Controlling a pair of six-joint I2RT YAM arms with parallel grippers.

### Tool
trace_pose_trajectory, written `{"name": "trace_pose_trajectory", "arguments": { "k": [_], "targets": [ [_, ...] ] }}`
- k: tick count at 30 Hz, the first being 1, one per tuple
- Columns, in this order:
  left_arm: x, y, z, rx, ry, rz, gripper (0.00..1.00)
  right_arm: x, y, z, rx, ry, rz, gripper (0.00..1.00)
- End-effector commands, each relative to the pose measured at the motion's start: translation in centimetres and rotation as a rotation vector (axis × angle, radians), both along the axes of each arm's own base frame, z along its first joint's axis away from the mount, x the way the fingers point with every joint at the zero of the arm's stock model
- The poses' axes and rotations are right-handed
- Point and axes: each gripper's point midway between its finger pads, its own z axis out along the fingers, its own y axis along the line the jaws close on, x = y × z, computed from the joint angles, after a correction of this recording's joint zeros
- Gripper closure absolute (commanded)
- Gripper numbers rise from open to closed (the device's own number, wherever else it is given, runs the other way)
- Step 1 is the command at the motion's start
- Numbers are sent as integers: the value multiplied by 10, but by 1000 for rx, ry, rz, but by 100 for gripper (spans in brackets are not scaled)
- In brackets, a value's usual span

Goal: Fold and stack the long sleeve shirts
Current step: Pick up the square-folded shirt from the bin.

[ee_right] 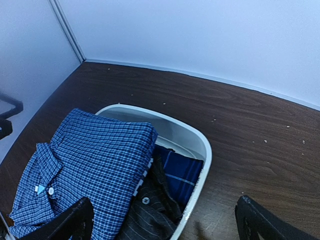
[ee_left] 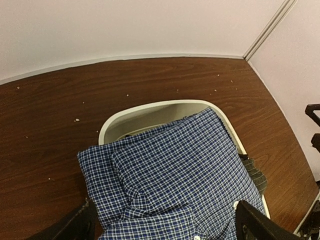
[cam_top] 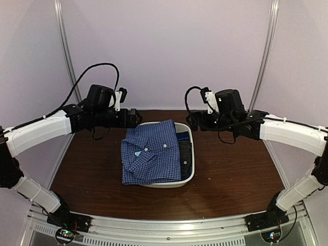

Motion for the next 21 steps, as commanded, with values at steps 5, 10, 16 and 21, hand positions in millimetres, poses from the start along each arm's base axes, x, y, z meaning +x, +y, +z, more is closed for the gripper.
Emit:
{"name": "trace_pose_trajectory", "arguments": {
  "k": [5,10,16,21],
  "targets": [
    [-19,-6,-20,-4,92,-62,2,-17,73,-25,-31,98,187,0],
    [-37,-40,-38,113,124,-138,2,-11,66,-31,-72,97,139,0],
    [-46,-80,-68,240,153,-170,2,-8,49,-32,-77,90,59,0],
    [-42,-96,-99,338,183,-166,2,-9,34,-36,-82,95,15,0]
  ]
}}
